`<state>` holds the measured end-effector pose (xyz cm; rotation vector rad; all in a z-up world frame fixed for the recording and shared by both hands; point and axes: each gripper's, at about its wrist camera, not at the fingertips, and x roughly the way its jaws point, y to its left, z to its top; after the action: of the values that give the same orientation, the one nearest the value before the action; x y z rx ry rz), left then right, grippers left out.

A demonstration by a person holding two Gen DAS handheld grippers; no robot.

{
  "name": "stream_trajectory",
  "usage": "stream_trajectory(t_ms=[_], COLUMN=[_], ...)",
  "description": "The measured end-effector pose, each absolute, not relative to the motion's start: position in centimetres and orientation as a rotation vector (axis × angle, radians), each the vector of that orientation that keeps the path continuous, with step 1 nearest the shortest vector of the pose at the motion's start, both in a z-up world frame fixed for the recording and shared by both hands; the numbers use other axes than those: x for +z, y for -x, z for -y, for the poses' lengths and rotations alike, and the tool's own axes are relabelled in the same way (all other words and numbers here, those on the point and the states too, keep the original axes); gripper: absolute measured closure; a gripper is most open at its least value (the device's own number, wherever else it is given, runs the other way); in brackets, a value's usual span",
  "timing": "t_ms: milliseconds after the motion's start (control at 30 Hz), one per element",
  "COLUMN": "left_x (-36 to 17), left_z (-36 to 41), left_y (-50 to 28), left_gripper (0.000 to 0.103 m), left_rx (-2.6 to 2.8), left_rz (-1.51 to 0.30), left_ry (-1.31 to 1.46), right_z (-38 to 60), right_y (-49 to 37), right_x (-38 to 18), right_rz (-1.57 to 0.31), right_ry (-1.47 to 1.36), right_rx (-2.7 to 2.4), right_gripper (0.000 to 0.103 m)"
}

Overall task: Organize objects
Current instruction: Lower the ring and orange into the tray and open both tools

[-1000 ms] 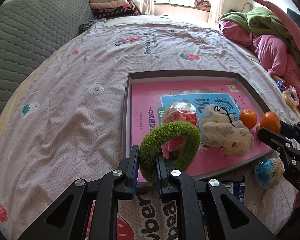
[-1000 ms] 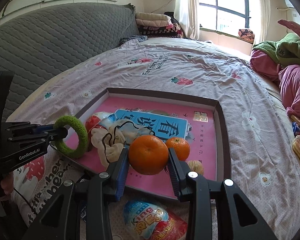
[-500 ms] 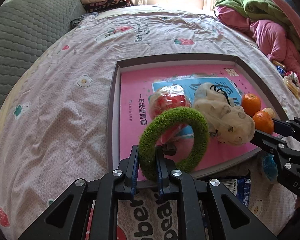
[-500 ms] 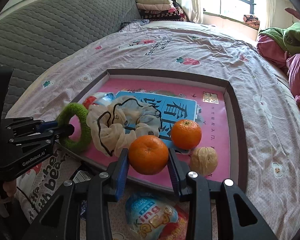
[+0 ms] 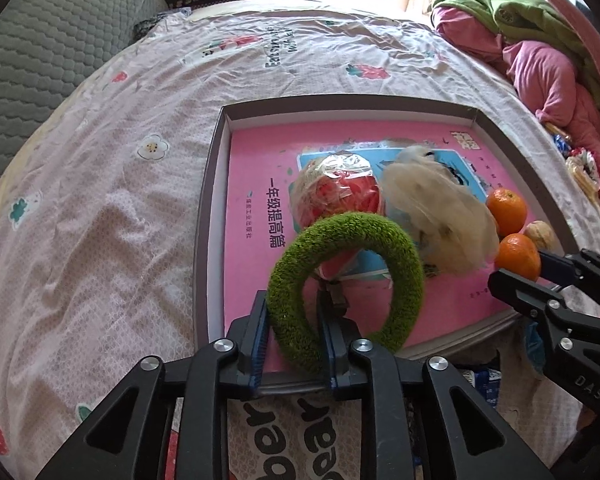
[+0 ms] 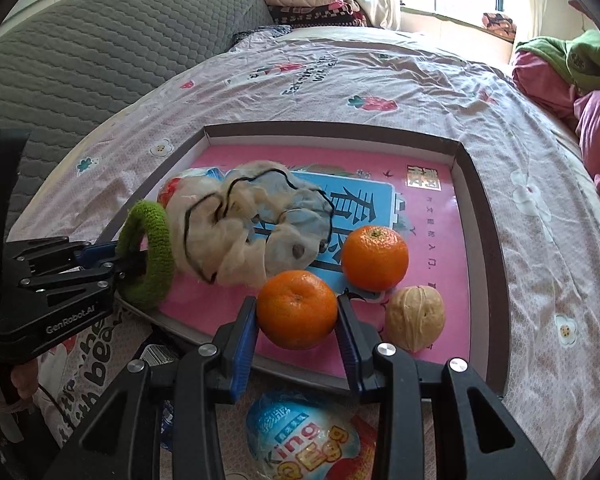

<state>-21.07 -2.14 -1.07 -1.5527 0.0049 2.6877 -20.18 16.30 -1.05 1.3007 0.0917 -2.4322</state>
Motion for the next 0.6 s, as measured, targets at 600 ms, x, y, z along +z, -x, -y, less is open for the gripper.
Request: stream_trajectory(t_ms=[600], left_x=[3.0], left_z=[2.9], left_y=[18.3], left_gripper=[0.051], left_rx=[2.766], left_rz=[0.071], left_ry=[1.323], right_z=[-16.2], right_y=[19.6], right_x=[-0.3], right_rz=[-0.167], right_ry=[-1.270], right_rx=[-2.474], right_gripper=[0.064])
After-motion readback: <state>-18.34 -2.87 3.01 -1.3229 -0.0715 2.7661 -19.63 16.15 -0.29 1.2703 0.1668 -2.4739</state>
